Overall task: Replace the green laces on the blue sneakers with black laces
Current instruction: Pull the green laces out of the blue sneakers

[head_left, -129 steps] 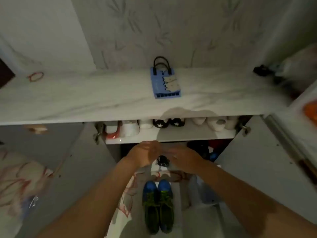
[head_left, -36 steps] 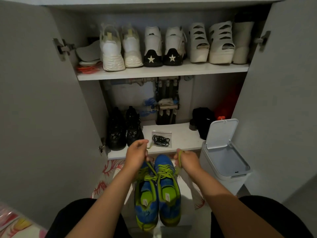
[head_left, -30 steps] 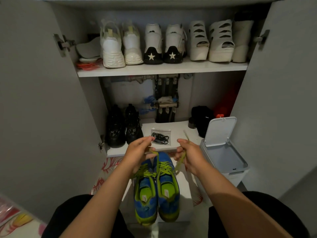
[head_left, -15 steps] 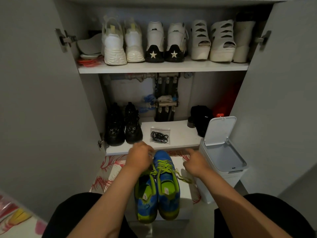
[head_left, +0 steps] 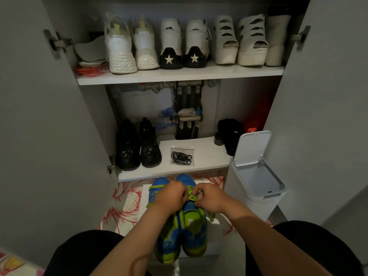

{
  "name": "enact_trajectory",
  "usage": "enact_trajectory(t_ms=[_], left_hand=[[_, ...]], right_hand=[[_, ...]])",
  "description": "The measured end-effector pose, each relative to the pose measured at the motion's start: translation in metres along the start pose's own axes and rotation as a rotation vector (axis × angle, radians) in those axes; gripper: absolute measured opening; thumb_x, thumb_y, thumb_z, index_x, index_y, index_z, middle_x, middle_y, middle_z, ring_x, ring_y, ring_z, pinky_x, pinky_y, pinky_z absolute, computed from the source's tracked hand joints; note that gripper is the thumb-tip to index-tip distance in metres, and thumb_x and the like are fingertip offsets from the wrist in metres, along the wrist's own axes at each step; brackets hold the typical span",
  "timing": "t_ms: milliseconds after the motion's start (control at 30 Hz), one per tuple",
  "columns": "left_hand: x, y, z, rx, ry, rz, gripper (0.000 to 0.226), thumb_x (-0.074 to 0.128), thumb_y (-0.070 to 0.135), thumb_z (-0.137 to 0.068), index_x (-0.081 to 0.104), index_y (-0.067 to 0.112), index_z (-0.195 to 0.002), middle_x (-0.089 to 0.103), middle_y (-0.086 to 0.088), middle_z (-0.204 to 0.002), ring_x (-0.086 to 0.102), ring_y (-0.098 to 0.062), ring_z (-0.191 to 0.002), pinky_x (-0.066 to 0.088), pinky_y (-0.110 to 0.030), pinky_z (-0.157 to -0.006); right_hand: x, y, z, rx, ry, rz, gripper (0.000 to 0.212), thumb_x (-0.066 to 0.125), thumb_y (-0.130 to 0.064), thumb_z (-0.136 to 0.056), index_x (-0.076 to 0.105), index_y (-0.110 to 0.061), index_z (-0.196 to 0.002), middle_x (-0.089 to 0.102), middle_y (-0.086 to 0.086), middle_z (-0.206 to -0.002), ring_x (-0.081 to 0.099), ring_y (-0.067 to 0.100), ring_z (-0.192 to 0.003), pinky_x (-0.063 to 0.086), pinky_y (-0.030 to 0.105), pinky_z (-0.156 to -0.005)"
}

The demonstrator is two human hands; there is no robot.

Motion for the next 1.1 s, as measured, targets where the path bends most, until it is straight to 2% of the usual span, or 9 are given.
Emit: enact_trajectory(t_ms=[133,200,300,433,567,767,900,1000,1100], left_hand=[[-0.007,-0.017,-0.001,-0.099,0.091,0.033,0.012,0.045,0.015,-0.098,0.055,0.009,-0.096,0.063,-0.012,-0.098,0.061,-0.028,-0.091,0.043,-0.034,-0.068],[-0.005,-0.018,0.001,-0.091,0.065,0.068,0.012,0.047,0.013,-0.095,0.056,0.014,-0.102,0.064,-0.01,-0.1,0.062,-0.029,-0.093,0.049,-0.036,-0.072],[0.0,-0.008,0.003,-0.007,0.014,0.053,0.035,0.048,0.014,-0.091,0.068,0.029,-0.115,0.062,-0.003,-0.11,0.056,-0.02,-0.106,0.05,-0.036,-0.082],[-0.007,-0.011,0.001,-0.054,0.094,0.019,0.023,0.055,0.029,-0.087,0.075,0.033,-0.098,0.063,0.004,-0.105,0.055,-0.014,-0.105,0.052,-0.034,-0.079],[-0.001,-0.02,0.0,-0.147,-0.014,0.273,0.009,0.068,0.035,-0.085,0.075,0.03,-0.084,0.072,0.011,-0.089,0.065,-0.007,-0.086,0.055,-0.031,-0.078],[-0.002,-0.048,0.007,-0.535,0.224,0.782,0.021,0.058,0.015,-0.093,0.062,0.018,-0.073,0.068,-0.007,-0.077,0.066,-0.029,-0.08,0.057,-0.044,-0.083],[-0.003,-0.038,0.007,-0.402,0.156,0.669,0.01,0.055,0.015,-0.093,0.062,0.022,-0.091,0.068,-0.001,-0.088,0.065,-0.026,-0.087,0.055,-0.042,-0.085],[-0.011,-0.022,0.008,-0.148,0.119,0.377,0.048,0.059,0.015,-0.088,0.055,0.03,-0.133,0.063,0.009,-0.117,0.055,-0.017,-0.108,0.049,-0.035,-0.096],[-0.013,-0.011,0.01,-0.056,0.038,0.242,0.043,0.06,0.027,-0.087,0.063,0.041,-0.127,0.068,0.012,-0.114,0.061,-0.011,-0.104,0.053,-0.03,-0.086]], right_hand=[[-0.001,0.005,-0.001,0.031,-0.002,-0.059,0.031,0.072,-0.011,-0.076,0.062,-0.036,-0.092,0.062,-0.012,-0.08,0.059,0.005,-0.072,0.048,0.022,-0.07],[-0.001,0.004,0.0,0.022,0.004,-0.037,0.032,0.069,-0.01,-0.075,0.062,-0.037,-0.092,0.061,-0.012,-0.079,0.059,0.007,-0.073,0.049,0.023,-0.072],[0.001,-0.003,0.0,-0.033,0.006,0.01,0.035,0.063,-0.008,-0.076,0.063,-0.036,-0.097,0.057,-0.013,-0.078,0.057,0.01,-0.076,0.047,0.025,-0.071],[0.003,-0.008,0.001,-0.065,0.022,0.05,0.033,0.062,-0.006,-0.079,0.067,-0.025,-0.105,0.055,-0.011,-0.082,0.057,0.014,-0.082,0.048,0.026,-0.077],[0.001,-0.009,0.003,-0.061,0.055,0.089,0.028,0.064,-0.012,-0.081,0.066,-0.027,-0.105,0.057,-0.01,-0.087,0.056,0.014,-0.083,0.048,0.026,-0.078],[0.0,-0.01,0.007,-0.019,0.083,0.105,0.02,0.061,-0.017,-0.083,0.064,-0.032,-0.095,0.062,-0.012,-0.092,0.064,0.018,-0.094,0.051,0.027,-0.083],[-0.002,-0.018,0.008,-0.05,0.178,0.155,0.009,0.063,-0.026,-0.086,0.071,-0.028,-0.089,0.068,-0.011,-0.09,0.065,0.016,-0.091,0.052,0.027,-0.08],[-0.004,-0.025,0.006,-0.073,0.228,0.138,0.01,0.066,-0.028,-0.087,0.072,-0.026,-0.079,0.06,-0.014,-0.08,0.066,0.016,-0.086,0.053,0.031,-0.077],[-0.002,-0.027,0.003,-0.063,0.202,-0.005,0.011,0.068,-0.027,-0.088,0.072,-0.025,-0.079,0.071,-0.006,-0.088,0.067,0.016,-0.085,0.055,0.038,-0.08]])
Point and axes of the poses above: each hand's wrist, its own z-axis away from the middle knuckle, its own x-axis out of the palm, y = z × x, the point moved 6 cm from there along -z, towards the middle knuckle
